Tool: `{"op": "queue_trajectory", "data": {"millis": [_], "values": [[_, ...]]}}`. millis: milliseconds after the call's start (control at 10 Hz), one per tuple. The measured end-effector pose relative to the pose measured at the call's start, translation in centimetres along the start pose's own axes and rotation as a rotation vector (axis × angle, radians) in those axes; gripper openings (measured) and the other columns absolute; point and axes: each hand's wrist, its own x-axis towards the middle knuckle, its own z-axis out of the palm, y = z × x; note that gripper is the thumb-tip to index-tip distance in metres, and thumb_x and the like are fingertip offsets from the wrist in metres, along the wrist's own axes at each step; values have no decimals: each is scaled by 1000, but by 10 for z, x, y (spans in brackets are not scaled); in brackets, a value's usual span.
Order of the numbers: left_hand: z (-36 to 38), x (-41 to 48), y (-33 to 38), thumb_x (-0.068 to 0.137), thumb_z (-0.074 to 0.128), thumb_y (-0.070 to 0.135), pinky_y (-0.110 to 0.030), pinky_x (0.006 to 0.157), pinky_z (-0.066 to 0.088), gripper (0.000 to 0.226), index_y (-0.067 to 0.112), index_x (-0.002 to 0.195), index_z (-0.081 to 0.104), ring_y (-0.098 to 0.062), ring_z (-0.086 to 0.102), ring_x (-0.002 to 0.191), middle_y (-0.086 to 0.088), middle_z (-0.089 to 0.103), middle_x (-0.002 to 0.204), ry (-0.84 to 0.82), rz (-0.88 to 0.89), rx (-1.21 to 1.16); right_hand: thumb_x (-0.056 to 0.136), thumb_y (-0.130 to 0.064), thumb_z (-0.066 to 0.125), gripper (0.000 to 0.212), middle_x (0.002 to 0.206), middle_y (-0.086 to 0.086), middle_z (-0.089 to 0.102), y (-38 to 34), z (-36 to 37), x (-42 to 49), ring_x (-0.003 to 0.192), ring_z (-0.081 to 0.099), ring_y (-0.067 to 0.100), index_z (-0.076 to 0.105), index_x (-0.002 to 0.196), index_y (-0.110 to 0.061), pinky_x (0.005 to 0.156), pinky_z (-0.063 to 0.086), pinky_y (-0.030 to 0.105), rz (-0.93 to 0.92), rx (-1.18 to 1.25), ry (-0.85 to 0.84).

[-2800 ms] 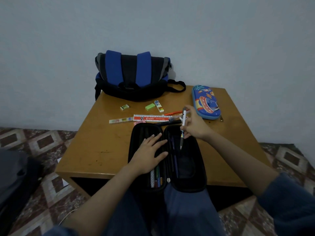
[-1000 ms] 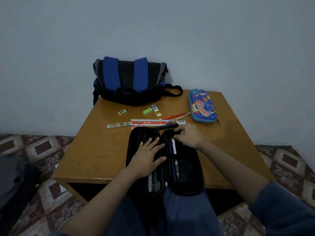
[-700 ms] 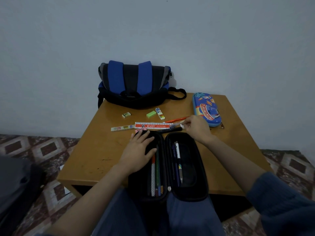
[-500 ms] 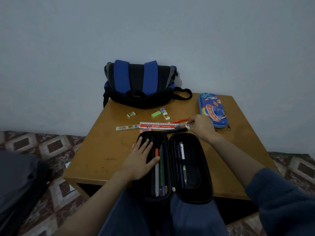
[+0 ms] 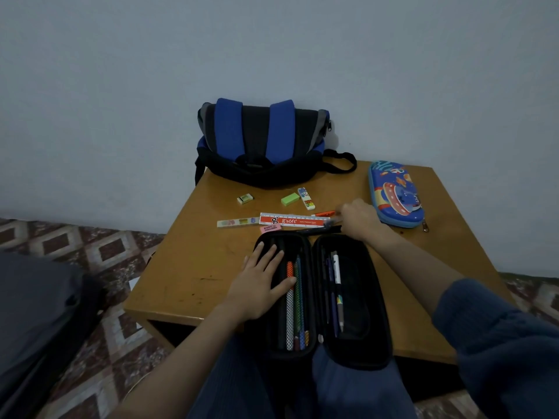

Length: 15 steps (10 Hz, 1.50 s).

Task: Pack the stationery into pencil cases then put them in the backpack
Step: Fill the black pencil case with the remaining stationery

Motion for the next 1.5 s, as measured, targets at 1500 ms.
{"op": "queue_trajectory", "data": {"millis": [1500], "values": [[3,-2,1,41,-23,91,-38,116,-5,131,24,149,9,-9,-16,142,8,1,158,62,-23,12,93,-5,51,48,100,20,60,18,-20,-17,50,61,11,34,137,-10,43,50,15,238,1280,309]]}}
